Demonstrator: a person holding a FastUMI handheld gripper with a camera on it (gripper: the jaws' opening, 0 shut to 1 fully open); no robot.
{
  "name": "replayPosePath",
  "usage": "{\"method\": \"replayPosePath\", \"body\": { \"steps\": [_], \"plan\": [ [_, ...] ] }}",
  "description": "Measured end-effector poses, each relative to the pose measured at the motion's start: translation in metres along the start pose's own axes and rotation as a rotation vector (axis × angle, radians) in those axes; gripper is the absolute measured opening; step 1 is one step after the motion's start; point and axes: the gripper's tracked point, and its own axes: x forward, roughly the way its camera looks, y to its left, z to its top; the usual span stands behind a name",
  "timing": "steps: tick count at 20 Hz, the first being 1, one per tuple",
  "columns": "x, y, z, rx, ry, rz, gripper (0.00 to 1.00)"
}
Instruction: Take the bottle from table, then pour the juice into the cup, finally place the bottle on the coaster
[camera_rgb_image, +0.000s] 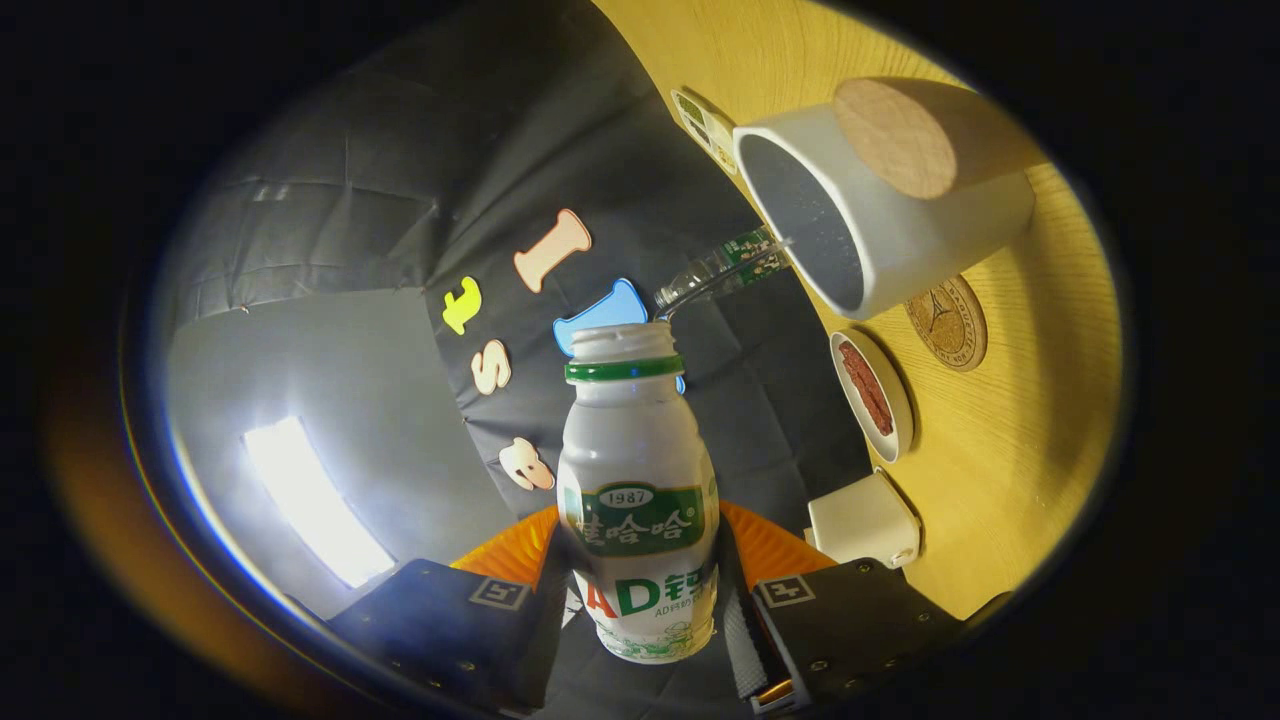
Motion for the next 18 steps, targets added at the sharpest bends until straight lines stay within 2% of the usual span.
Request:
{"method": "replayPosePath", "body": {
  "steps": [18],
  "plan": [
    [0.008, 0.013, 0.018, 0.109, -0.055, -0.015, 0.68]
  ]
}}
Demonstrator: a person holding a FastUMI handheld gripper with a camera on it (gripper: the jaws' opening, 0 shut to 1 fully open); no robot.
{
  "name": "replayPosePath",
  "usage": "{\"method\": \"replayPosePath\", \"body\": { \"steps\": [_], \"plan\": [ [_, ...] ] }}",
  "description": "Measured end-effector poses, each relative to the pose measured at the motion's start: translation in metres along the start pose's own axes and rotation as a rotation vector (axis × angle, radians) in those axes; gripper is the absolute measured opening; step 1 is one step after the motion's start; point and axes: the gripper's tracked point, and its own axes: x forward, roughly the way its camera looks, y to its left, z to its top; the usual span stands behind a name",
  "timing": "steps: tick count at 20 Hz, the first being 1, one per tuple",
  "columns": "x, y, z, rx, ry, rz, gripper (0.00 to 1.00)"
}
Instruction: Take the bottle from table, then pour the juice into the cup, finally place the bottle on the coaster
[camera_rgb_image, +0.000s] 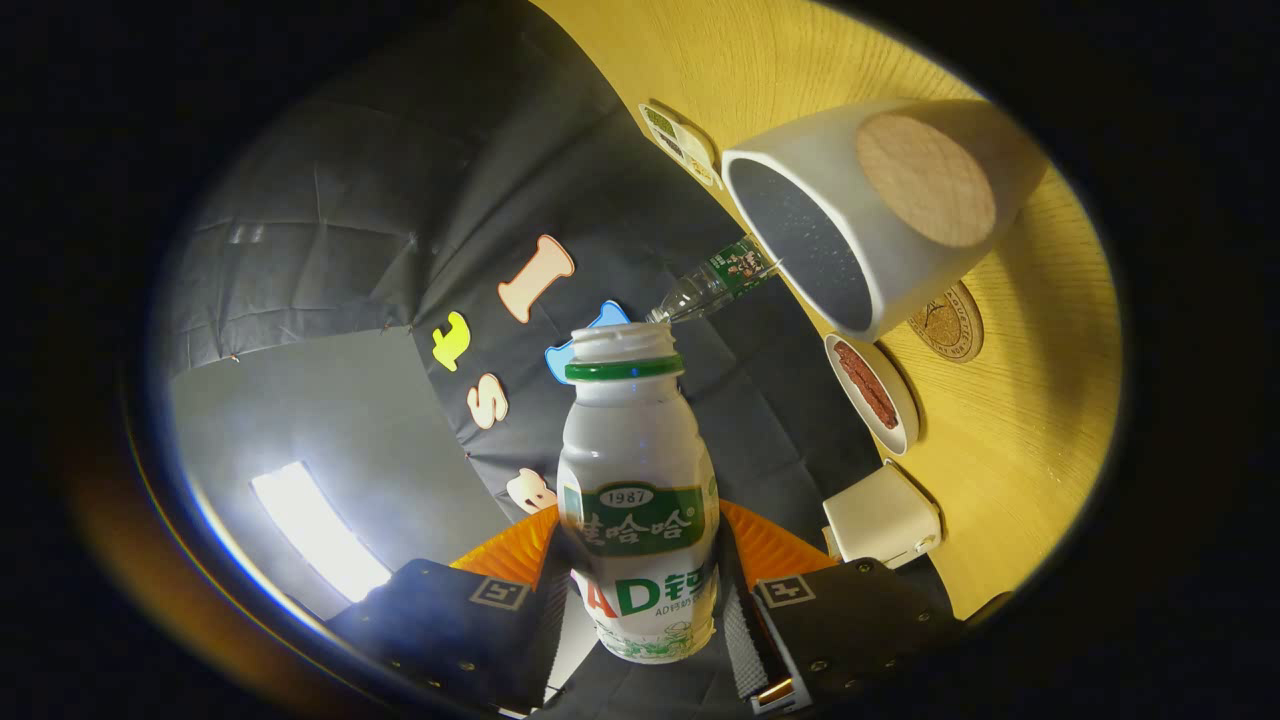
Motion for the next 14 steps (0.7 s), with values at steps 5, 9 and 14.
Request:
{"method": "replayPosePath", "body": {
  "steps": [5, 9, 14],
  "plan": [
    [-0.0034, 0.0012, 0.0028, 0.027, -0.008, -0.009, 0.68],
    [-0.0028, 0.0024, 0.0037, 0.048, -0.014, -0.015, 0.68],
    [-0.0031, 0.0044, 0.0057, 0.069, -0.02, -0.009, 0.68]
  ]
}}
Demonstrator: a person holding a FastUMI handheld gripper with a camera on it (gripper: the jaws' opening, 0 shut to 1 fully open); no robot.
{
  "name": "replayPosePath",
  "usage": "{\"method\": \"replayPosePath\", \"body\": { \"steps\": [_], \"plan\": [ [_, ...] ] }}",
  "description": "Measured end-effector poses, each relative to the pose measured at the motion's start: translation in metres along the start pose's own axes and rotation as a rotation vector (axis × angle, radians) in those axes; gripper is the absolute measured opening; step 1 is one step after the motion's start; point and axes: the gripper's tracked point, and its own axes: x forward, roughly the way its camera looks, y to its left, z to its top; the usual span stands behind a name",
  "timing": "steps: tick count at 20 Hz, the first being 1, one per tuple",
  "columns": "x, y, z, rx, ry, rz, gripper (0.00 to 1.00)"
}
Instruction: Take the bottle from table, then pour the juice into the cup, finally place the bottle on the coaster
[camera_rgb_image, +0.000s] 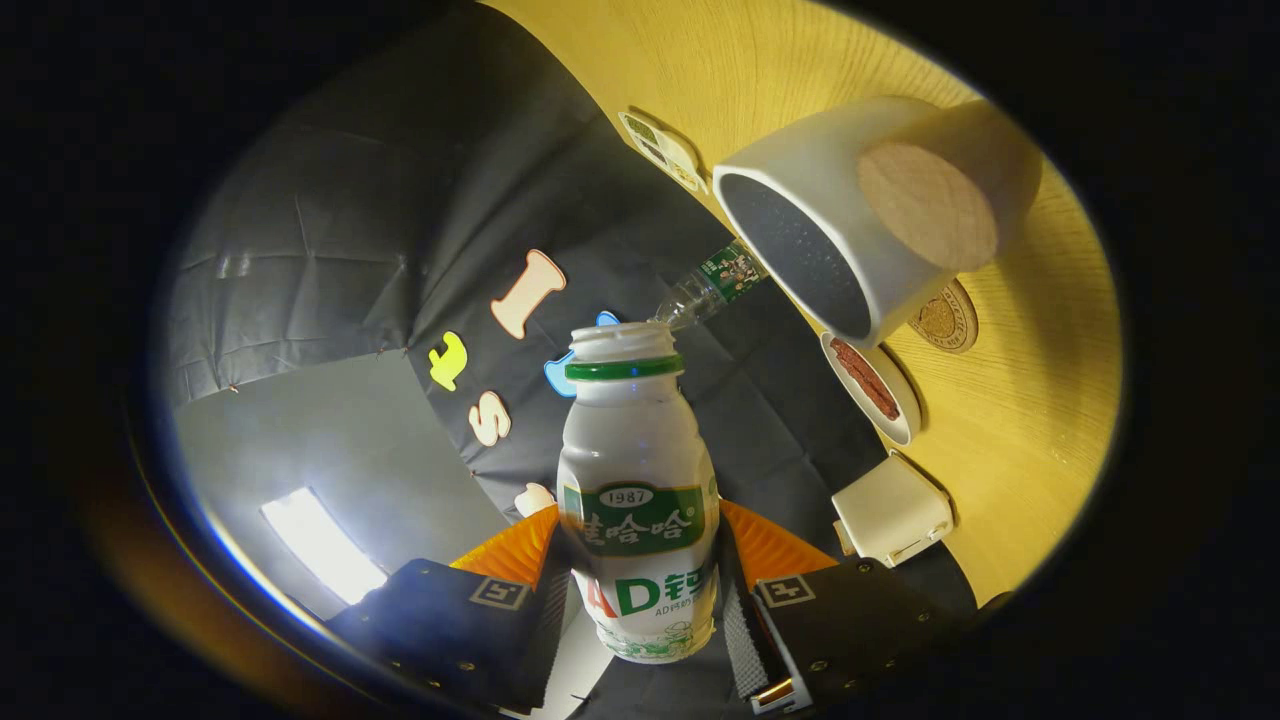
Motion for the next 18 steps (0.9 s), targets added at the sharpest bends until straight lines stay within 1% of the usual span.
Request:
{"method": "replayPosePath", "body": {
  "steps": [8, 18],
  "plan": [
    [-0.0004, 0.0001, 0.0, 0.031, -0.008, -0.001, 0.68],
    [-0.0007, -0.0015, -0.0002, 0.027, -0.008, -0.007, 0.68]
  ]
}}
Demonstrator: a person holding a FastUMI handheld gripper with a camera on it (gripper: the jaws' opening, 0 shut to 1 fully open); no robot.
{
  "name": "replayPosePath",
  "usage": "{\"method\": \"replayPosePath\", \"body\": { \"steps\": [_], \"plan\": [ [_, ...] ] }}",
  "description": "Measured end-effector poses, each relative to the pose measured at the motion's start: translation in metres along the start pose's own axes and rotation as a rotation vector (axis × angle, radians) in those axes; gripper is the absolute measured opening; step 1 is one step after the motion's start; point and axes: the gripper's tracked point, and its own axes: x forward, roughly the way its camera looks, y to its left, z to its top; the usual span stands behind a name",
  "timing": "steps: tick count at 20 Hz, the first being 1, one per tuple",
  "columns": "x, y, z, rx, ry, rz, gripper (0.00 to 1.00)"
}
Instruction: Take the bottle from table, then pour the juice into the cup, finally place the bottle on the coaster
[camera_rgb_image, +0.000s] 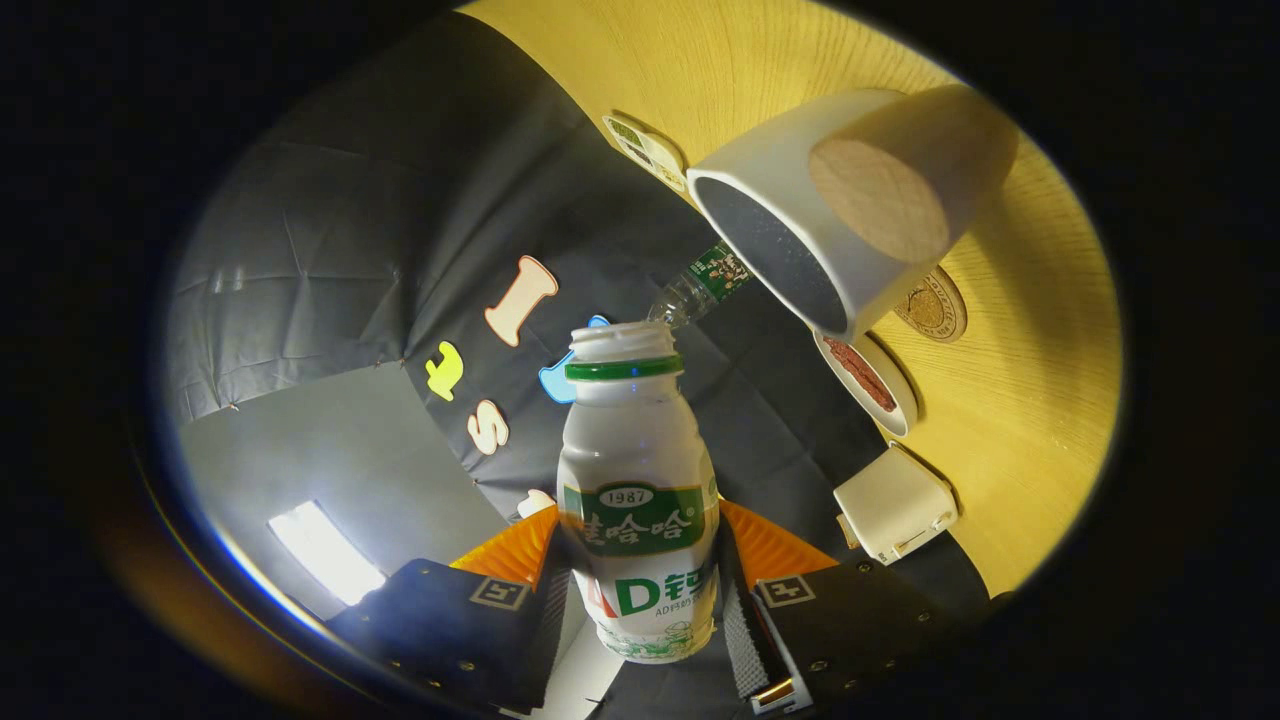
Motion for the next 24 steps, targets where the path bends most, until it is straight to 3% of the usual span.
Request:
{"method": "replayPosePath", "body": {
  "steps": [5, 11, 24],
  "plan": [
    [0.005, -0.014, -0.009, -0.144, 0.046, -0.04, 0.68],
    [0.004, -0.03, -0.001, -0.523, 0.055, -0.13, 0.67],
    [-0.017, -0.032, -0.003, -1.18, 0.136, -0.227, 0.68]
  ]
}}
